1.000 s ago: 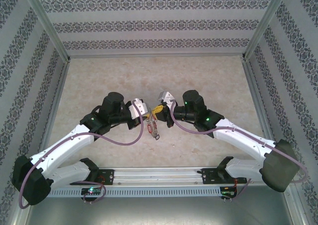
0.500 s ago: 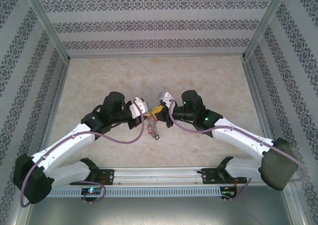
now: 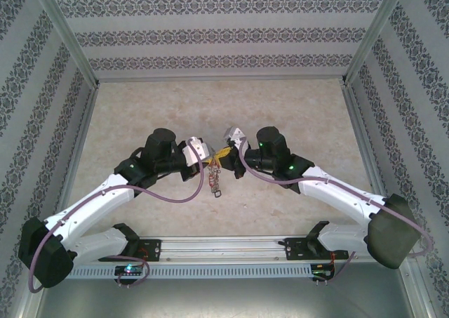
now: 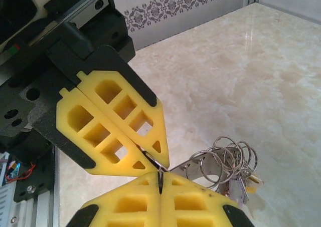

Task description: Put the keys on the keyring

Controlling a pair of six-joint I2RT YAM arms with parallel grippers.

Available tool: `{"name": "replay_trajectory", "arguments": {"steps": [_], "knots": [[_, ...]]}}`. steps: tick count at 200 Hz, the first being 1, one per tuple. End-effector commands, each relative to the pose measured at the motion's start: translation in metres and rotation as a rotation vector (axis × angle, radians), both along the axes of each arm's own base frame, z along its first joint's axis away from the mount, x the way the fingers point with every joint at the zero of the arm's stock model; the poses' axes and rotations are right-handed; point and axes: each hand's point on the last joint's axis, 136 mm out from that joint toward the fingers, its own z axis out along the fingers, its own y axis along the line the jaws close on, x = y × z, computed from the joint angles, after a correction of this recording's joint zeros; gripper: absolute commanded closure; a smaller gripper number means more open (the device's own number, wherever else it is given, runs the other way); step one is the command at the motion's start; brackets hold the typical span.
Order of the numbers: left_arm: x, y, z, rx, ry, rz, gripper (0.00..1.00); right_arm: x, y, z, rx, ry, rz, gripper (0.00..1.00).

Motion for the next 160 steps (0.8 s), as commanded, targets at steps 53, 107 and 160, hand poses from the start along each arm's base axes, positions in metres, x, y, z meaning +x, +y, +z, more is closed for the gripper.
{"name": "replay_trajectory", "arguments": {"steps": [53, 107, 160], "knots": [[-0.007, -0.003, 0.031, -0.066, -0.161, -0.067, 1.0, 0.01, -0.004, 0.01, 0.085, 0.073, -0.019, 1.0], [-0.007, -0.002, 0.035, -0.087, -0.193, -0.063, 1.0, 0.003, -0.001, 0.016, 0.125, 0.092, 0.044, 1.0], [-0.008, -0.001, 0.041, -0.118, -0.238, -0.055, 1.0, 0.004, -0.007, 0.019, 0.146, 0.119, 0.073, 1.0]]}}
